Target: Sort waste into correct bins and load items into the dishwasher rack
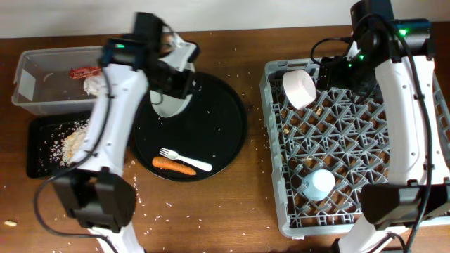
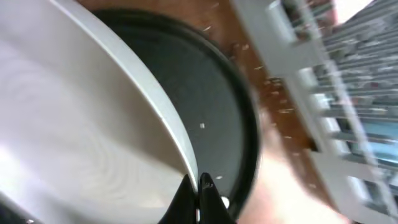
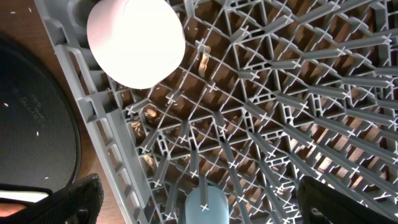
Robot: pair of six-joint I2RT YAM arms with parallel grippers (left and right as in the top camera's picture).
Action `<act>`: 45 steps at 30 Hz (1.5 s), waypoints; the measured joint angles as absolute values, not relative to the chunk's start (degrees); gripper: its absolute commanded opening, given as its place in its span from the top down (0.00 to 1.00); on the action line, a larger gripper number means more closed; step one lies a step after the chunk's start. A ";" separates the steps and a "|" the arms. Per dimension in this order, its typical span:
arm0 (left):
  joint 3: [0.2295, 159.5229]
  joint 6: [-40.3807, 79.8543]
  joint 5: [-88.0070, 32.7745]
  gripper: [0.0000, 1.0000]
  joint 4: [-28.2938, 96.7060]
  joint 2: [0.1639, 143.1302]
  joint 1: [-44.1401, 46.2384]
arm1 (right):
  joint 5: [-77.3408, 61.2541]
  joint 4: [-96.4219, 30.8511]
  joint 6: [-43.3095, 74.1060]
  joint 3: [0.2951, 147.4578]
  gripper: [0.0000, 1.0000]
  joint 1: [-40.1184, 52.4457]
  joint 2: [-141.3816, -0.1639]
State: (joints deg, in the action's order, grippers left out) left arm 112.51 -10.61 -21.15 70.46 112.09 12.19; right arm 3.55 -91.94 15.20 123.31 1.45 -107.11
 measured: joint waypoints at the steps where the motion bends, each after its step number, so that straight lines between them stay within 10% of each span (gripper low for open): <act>1: 112.53 -9.69 -18.15 1.00 70.15 112.88 14.04 | 3.55 -91.88 15.20 123.31 0.01 1.45 -107.11; 6: 112.81 -7.09 -11.05 0.99 68.49 122.87 20.25 | 3.55 -91.70 15.20 123.31 0.02 1.45 -107.09; 13: 112.86 -5.63 -10.37 0.44 68.53 125.05 23.64 | 2.76 -91.26 15.22 123.31 0.01 1.45 -107.11; 29: 139.87 -1.17 -10.66 0.28 83.42 125.25 0.69 | -6.85 -63.99 24.38 123.31 0.15 26.57 -128.09; 45: 139.83 -1.02 -10.63 0.26 83.35 125.27 0.21 | -9.37 -60.14 30.74 123.28 0.85 29.12 -142.56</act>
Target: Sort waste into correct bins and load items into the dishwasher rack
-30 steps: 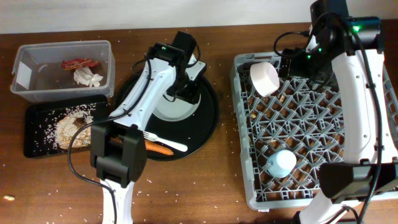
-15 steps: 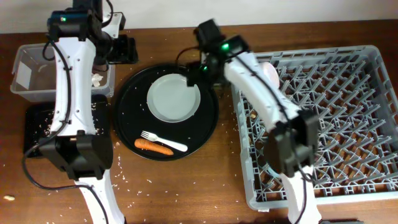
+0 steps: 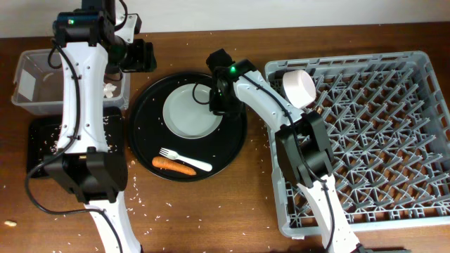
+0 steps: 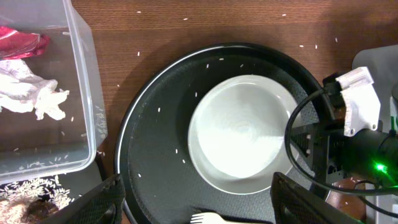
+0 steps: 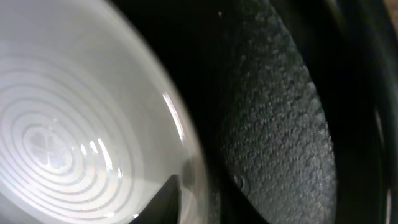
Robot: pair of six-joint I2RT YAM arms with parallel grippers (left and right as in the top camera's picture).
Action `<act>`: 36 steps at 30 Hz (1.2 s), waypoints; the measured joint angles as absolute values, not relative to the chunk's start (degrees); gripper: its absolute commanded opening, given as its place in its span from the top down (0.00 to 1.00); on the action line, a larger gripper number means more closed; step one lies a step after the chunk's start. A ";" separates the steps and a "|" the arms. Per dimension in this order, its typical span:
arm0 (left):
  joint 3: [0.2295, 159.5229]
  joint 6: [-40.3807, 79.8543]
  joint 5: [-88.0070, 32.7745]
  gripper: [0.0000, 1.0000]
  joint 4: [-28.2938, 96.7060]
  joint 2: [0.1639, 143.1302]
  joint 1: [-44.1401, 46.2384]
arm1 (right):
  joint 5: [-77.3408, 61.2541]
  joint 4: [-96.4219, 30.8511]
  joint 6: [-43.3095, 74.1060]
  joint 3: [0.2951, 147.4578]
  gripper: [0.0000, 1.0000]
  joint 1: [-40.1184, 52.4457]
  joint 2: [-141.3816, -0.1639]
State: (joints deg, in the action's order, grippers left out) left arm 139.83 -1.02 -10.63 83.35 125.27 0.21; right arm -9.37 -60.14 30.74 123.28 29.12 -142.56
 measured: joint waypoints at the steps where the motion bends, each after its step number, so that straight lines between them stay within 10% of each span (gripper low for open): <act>1: 139.83 -1.02 -10.63 0.26 83.33 125.27 0.19 | -9.39 -60.23 31.18 123.28 0.94 29.15 -142.58; 14: 139.83 -1.02 -10.63 0.25 83.18 125.27 0.19 | -8.67 -65.69 28.69 125.05 0.96 27.24 -137.82; 28: 139.81 -1.02 -10.66 0.25 81.54 125.27 0.19 | 45.71 -96.62 22.81 125.93 0.96 10.09 -104.62; 36: 139.81 -1.02 -10.61 0.25 81.17 125.29 0.19 | 55.70 -83.72 17.93 104.92 0.96 7.33 -105.19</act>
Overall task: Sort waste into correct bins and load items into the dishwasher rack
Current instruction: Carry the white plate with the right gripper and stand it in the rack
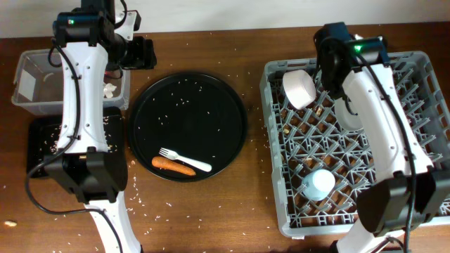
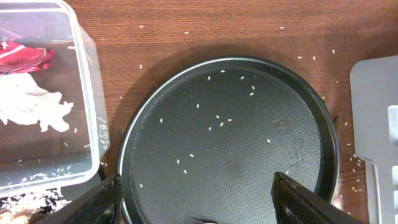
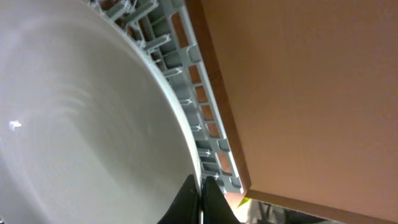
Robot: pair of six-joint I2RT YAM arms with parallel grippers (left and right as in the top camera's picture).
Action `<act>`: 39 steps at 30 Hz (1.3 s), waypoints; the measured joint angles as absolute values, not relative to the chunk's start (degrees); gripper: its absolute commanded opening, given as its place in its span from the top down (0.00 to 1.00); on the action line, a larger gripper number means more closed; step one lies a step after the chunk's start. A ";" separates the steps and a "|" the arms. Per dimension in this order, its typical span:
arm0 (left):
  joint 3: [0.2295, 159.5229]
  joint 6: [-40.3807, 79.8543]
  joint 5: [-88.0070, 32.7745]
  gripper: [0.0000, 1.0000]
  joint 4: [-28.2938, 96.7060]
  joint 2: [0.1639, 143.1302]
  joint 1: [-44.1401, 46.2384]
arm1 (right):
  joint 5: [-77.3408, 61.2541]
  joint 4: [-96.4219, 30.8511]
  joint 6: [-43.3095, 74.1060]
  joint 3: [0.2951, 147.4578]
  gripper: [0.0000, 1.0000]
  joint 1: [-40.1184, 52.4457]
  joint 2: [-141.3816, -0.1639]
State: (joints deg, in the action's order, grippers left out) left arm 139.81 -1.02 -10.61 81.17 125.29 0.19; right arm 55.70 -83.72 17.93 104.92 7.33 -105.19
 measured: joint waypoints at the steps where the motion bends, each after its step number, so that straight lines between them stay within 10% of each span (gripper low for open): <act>1: 139.81 -1.02 -10.63 0.25 81.14 125.29 0.19 | 55.92 -81.84 17.37 103.07 0.96 7.01 -105.16; 9: 139.81 -1.02 -10.63 0.24 80.77 125.29 0.19 | 51.81 -74.72 16.08 100.90 0.78 6.35 -105.16; 13: 139.81 -1.02 -10.63 0.20 80.77 125.29 0.19 | 45.21 -72.16 16.10 100.88 0.24 6.35 -105.16; 15: 139.81 -0.91 -10.66 0.16 80.77 125.29 0.19 | 41.89 -71.83 16.08 100.92 0.14 6.35 -105.16; 25: 139.81 -1.17 -10.63 0.08 81.01 125.29 0.19 | 10.50 -78.22 9.72 120.22 0.14 10.35 -104.84; 39: 147.35 -4.95 -9.61 0.07 90.89 125.93 -2.39 | -4.71 -70.61 4.64 110.45 0.16 41.87 -117.14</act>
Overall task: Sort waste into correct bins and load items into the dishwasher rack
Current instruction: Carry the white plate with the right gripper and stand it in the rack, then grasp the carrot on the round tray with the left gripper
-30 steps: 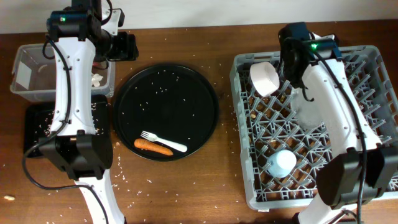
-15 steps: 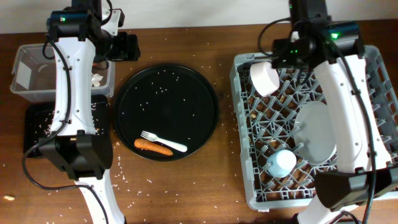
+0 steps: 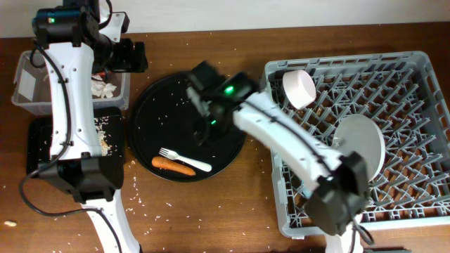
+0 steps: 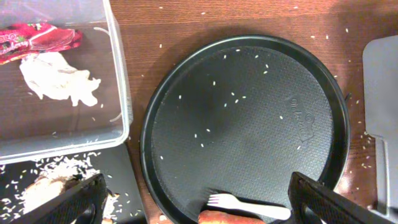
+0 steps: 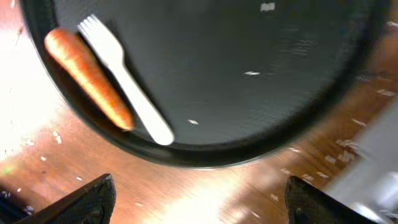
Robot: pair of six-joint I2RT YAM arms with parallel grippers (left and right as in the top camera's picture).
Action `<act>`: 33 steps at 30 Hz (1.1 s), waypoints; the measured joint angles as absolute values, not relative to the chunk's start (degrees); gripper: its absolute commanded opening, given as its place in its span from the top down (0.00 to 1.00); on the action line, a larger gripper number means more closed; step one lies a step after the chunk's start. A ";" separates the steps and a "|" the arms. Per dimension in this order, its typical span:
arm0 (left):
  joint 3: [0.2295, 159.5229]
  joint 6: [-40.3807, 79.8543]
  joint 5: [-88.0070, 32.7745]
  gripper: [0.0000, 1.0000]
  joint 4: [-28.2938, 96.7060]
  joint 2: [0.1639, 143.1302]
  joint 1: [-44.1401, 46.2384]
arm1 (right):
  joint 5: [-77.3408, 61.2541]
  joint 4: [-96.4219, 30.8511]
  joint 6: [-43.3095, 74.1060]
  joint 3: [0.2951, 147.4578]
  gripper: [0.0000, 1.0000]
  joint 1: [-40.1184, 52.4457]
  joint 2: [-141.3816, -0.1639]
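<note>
A round black tray (image 3: pixel 176 116) holds a white fork (image 3: pixel 184 160) and a carrot (image 3: pixel 173 166) at its near edge. My right gripper (image 3: pixel 209 119) hangs open over the tray. In the right wrist view the fork (image 5: pixel 127 87) and carrot (image 5: pixel 87 78) lie above and left of the open gripper (image 5: pixel 199 205). A white plate (image 3: pixel 360 147) stands on edge in the grey dishwasher rack (image 3: pixel 415 70). A white bowl (image 3: pixel 299 88) rests in the rack's far left corner. My left gripper (image 3: pixel 133 56) is open and empty, high over the tray's far left edge.
A clear bin (image 3: pixel 28 77) at far left holds a red wrapper (image 4: pixel 37 37) and crumpled tissue (image 4: pixel 59 78). In front of it a black rectangular tray (image 3: pixel 42 147) carries rice. Rice grains are scattered over the tray and table. My right arm crosses the rack's left side.
The right gripper was shut on the white plate at the rack. Now the plate stands in the rack and the gripper is open over the black tray. The left arm shifted slightly left.
First my left gripper held the plate tilted over the tray while the right stood open above the rack. Then the plate lay on the tray, the left open, the right at its rim. Later the right held it at the rack, where it now stands.
</note>
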State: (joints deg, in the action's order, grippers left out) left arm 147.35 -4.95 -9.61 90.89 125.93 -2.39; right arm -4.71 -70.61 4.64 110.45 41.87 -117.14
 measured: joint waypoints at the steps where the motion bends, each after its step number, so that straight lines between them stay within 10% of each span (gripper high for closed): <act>1: 147.35 -4.95 -9.58 0.08 90.89 125.93 -2.39 | -4.89 -70.19 4.56 110.43 0.22 43.35 -118.08; 5: 147.35 -4.86 -9.61 0.11 93.86 125.93 -2.39 | -4.38 -68.25 7.90 110.45 0.21 45.04 -119.37; 16: 114.45 2.22 -11.88 0.25 94.00 123.72 6.04 | -7.57 -77.32 11.55 115.20 0.18 7.62 -118.89; 22: 82.48 15.62 -9.54 0.37 72.40 99.92 8.19 | -7.66 -77.38 11.31 115.33 0.17 7.22 -118.87; 33: 60.16 24.82 -6.26 0.39 50.19 99.59 8.19 | -7.86 -77.54 11.31 115.28 0.17 7.22 -118.85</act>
